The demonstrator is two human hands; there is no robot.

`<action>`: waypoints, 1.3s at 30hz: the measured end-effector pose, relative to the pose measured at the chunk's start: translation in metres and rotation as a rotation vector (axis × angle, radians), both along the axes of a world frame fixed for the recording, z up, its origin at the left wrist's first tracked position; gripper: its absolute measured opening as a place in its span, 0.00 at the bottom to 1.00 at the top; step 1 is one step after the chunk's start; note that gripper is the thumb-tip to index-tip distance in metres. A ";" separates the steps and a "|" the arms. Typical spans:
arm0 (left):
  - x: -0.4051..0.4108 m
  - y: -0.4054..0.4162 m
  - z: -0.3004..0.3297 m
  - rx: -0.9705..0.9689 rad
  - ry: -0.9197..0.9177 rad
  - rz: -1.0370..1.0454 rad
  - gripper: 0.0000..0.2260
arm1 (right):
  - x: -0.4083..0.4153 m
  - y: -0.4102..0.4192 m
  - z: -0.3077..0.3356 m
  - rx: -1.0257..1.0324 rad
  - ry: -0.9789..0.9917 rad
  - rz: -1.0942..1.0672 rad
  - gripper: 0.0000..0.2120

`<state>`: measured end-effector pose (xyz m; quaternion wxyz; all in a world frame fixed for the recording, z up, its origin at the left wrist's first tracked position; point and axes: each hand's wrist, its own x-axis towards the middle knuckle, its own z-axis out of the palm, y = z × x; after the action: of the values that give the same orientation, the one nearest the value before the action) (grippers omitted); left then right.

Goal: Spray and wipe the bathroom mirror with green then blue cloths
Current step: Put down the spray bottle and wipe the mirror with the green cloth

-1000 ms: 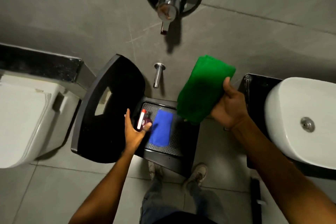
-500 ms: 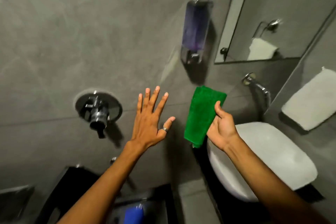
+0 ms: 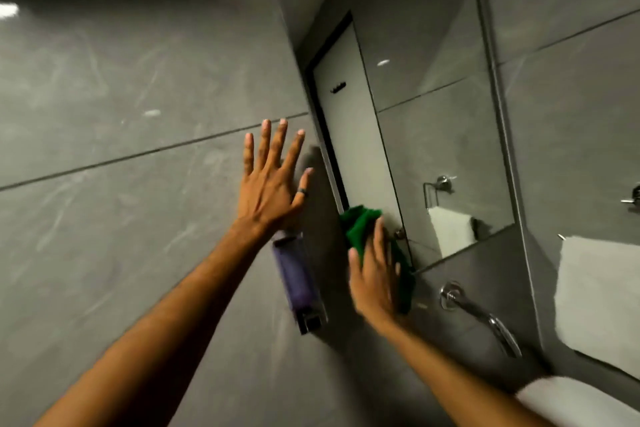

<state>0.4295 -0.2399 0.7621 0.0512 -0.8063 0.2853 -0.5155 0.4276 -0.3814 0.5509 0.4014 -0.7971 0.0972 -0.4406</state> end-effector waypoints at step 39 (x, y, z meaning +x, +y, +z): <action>0.084 -0.013 -0.006 -0.020 -0.320 0.183 0.35 | 0.106 -0.338 0.003 0.062 -0.298 -0.333 0.30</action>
<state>0.5140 -0.2530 0.7563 0.1345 -0.7371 0.1938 -0.6333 0.5332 -0.7191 0.5542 0.3576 -0.6834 0.1805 -0.6104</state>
